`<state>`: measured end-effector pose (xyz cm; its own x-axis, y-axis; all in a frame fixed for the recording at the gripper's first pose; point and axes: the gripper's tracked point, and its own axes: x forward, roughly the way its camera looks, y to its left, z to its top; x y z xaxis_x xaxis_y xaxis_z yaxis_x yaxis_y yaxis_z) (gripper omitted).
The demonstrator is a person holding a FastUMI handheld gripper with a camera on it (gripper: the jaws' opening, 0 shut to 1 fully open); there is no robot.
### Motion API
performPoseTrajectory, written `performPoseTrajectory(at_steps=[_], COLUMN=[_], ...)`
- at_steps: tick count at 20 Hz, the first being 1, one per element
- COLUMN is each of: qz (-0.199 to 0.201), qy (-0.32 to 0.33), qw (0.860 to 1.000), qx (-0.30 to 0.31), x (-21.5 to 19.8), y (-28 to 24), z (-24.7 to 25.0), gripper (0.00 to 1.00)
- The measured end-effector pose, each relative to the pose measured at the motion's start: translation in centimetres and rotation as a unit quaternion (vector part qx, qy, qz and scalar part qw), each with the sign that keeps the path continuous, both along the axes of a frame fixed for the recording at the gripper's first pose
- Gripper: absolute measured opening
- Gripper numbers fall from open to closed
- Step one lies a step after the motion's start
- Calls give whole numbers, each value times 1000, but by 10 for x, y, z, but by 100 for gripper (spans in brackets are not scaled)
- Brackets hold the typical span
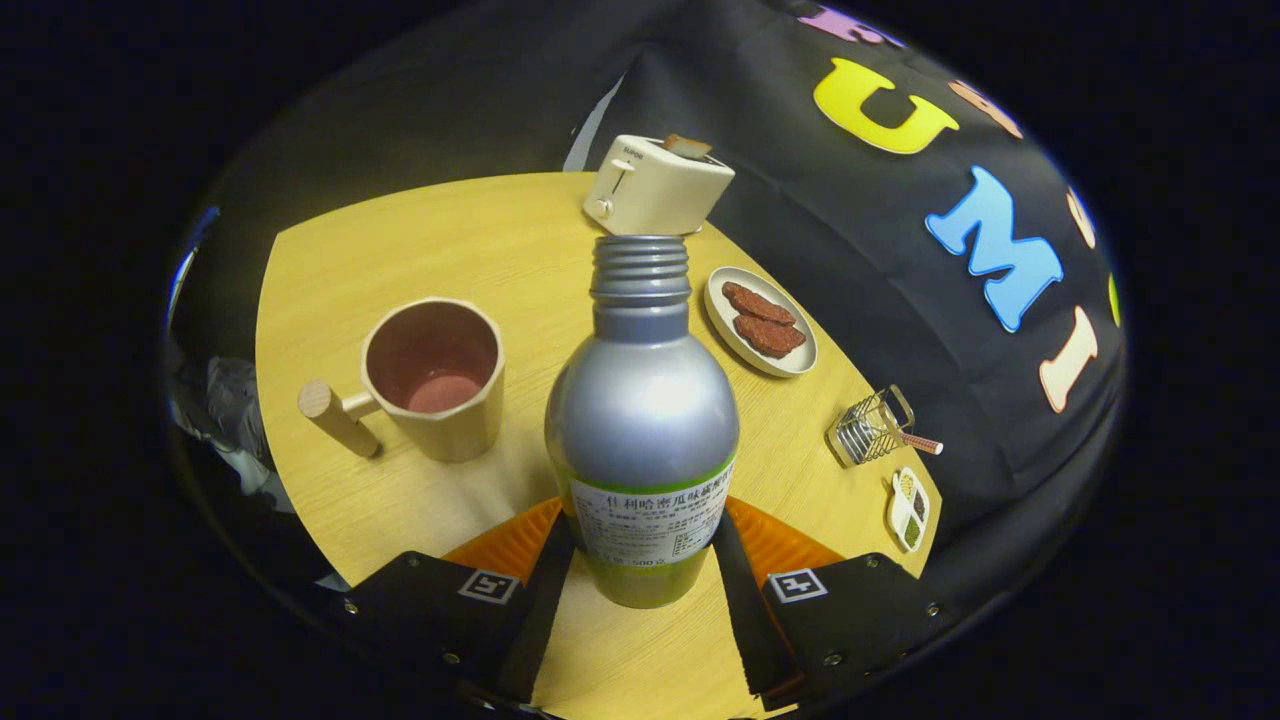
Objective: Take the bottle from table, then pour the juice into the cup, finally place the bottle on the coaster
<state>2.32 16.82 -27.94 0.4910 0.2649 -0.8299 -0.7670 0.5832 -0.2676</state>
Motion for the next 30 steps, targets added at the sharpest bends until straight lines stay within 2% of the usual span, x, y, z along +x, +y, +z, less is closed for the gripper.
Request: performPoseTrajectory(at_steps=[5, 13, 20, 30], qz=[-35, -83, -120, -156], qy=[0, -28, -49, -56], qw=[996, 982, 973, 962], qx=[85, 166, 191, 218], x=[17, 55, 92, 107], y=[7, 15, 9, 9], z=[1, -3, -25, -51], gripper=[76, 76, 77, 79])
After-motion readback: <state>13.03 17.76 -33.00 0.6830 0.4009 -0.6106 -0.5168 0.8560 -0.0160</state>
